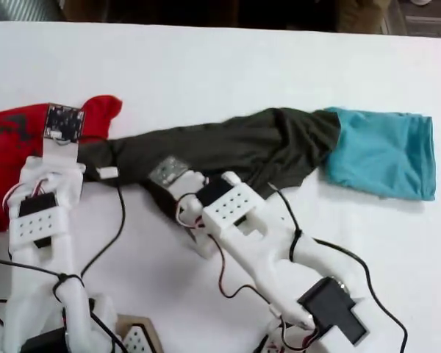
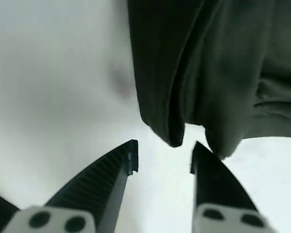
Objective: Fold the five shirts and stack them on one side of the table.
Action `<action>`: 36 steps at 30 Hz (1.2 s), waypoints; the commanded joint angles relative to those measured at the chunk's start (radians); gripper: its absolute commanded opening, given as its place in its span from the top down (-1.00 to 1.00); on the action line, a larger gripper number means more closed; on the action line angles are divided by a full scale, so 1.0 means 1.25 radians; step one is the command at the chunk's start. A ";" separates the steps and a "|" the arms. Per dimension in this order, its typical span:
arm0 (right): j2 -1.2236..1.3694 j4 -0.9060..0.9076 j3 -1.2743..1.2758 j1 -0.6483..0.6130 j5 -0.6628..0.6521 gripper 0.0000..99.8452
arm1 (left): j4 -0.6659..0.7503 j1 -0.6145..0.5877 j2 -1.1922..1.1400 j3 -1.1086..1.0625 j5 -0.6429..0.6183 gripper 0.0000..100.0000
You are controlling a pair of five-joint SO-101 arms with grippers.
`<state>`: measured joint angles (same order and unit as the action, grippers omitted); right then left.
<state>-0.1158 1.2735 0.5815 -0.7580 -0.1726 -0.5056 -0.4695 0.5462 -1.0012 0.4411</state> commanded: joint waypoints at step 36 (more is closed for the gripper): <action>0.125 -0.030 -0.087 0.003 0.016 0.69 | 0.050 0.001 0.011 0.007 0.000 0.95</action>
<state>0.0391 1.2336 0.4741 -0.7549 -0.1619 -0.4718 -0.4695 0.5462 -1.0012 0.4411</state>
